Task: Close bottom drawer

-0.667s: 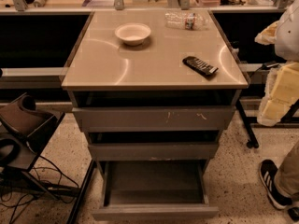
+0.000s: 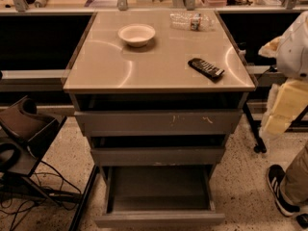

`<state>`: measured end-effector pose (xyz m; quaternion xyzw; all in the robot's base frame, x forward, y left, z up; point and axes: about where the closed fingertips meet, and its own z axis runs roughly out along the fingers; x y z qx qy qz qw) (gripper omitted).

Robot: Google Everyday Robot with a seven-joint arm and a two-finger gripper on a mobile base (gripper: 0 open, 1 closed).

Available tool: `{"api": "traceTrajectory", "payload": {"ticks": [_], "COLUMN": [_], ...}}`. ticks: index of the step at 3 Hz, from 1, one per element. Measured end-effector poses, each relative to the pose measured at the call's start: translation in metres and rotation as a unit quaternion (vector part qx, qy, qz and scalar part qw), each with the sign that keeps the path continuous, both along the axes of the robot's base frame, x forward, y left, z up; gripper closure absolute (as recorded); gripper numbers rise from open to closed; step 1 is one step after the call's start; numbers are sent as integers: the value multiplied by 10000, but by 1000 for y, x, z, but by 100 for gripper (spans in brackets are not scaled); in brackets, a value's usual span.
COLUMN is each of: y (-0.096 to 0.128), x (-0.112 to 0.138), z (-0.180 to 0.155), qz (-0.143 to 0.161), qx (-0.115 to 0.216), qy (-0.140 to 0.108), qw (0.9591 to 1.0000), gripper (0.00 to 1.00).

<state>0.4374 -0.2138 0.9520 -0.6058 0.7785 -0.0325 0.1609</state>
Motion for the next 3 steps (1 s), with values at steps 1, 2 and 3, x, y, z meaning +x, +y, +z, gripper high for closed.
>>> {"api": "traceTrajectory", "payload": {"ticks": [1,2,3], "y": [17,36,43], "x": [-6,-11,-26], "z": [-55,-154,-287], "qz": [211,374,217], "qx": [135,435,721], "qy": [2,335,995], "qw": [9997,9978,9922], "gripper": [0,0,0]}}
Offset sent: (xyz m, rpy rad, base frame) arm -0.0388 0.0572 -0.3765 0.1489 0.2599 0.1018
